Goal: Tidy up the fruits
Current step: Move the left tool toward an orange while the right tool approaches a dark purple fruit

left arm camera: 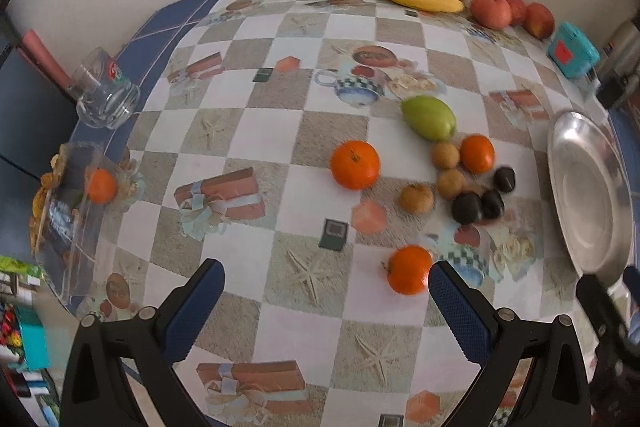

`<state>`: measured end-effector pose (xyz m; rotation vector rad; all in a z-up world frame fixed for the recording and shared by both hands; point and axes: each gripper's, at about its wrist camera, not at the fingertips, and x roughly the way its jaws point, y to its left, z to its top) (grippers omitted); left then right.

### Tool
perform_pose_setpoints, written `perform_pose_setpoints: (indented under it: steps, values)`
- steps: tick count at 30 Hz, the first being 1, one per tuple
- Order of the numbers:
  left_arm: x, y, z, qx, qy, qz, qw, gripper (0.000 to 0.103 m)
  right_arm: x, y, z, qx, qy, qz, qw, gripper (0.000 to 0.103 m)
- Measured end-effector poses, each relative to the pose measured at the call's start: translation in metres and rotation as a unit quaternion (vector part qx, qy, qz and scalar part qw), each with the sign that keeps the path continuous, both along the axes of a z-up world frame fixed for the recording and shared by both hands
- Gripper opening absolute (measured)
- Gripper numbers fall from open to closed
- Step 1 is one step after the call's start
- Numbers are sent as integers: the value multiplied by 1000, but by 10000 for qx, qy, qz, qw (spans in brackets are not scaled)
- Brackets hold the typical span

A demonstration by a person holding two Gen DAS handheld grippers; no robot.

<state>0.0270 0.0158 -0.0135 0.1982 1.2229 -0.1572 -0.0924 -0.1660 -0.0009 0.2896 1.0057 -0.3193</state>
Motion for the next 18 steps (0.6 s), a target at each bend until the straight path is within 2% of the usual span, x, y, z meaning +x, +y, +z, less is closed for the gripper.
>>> perform_pose_setpoints:
  steps: [6, 10, 18]
  values:
    - [23, 5, 2, -353, 48, 282, 9990, 103, 25, 7, -3, 323, -37, 176, 9993, 103]
    - [39, 3, -1, -345, -8, 451, 9984, 103, 40, 4, -7, 568, 2, 125, 9983, 103]
    - [65, -12, -9, -384, 46, 404, 9984, 103, 63, -3, -14, 515, 142, 89, 9985, 103]
